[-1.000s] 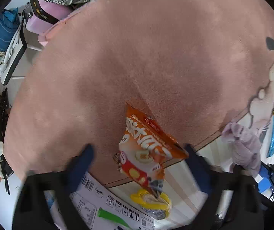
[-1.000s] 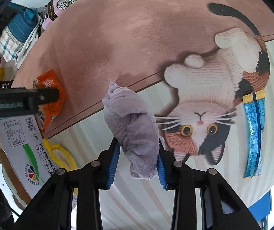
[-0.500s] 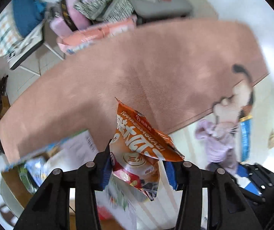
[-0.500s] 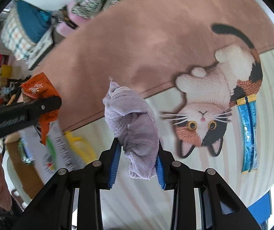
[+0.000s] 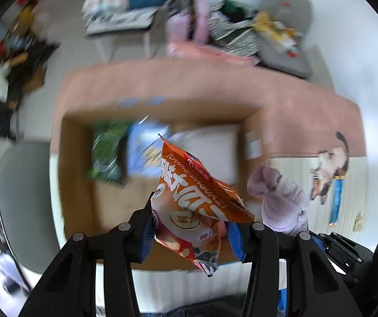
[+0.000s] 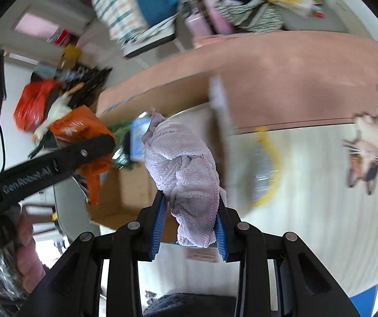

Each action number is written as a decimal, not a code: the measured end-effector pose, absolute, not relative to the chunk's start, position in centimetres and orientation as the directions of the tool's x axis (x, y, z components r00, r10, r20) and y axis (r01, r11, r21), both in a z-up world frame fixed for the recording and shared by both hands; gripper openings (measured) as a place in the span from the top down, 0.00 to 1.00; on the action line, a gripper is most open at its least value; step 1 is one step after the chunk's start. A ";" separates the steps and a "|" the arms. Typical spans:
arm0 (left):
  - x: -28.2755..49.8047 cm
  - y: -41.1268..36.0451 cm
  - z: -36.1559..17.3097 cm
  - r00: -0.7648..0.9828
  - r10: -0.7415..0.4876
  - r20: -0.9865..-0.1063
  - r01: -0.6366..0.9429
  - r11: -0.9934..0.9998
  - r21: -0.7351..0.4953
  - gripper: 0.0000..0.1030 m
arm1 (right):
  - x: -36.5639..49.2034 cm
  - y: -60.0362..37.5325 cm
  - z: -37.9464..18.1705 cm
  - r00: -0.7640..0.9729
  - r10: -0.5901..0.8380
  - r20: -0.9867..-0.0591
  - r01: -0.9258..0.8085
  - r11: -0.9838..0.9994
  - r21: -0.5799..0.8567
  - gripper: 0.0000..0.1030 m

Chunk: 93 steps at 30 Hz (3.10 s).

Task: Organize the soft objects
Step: 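Drop the orange bag and lilac cloth into the box, opening both tools, then grasp the yellow-and-silver sponge with the left tool while the right tool grasps the blue stick pack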

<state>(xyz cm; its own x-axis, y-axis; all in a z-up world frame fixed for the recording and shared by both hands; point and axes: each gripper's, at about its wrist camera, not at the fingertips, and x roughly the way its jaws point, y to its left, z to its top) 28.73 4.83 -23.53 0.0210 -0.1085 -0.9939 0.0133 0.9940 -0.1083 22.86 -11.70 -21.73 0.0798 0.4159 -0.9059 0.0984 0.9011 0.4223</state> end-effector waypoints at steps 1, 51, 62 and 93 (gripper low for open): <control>28.4 6.2 -24.5 -0.004 -0.114 -0.993 -0.015 0.993 -0.114 0.58 | 22.9 -10.3 -22.1 0.067 0.418 -0.906 0.091 0.902 0.422 0.66; 18.5 13.6 -21.6 0.109 0.015 -0.994 -0.061 0.998 0.008 0.30 | 18.8 -1.8 -23.5 0.019 0.122 -0.992 -0.037 0.992 0.122 0.13; 17.2 12.7 -18.9 0.202 0.071 -0.977 -0.069 0.996 0.058 0.00 | 16.1 -2.7 -19.6 0.111 0.109 -0.988 -0.067 0.992 0.102 0.00; 29.6 -25.2 -34.5 -0.047 0.324 -0.945 0.637 0.738 0.222 0.00 | 13.2 -46.0 -28.0 -0.004 0.011 -1.000 0.484 0.875 0.008 0.00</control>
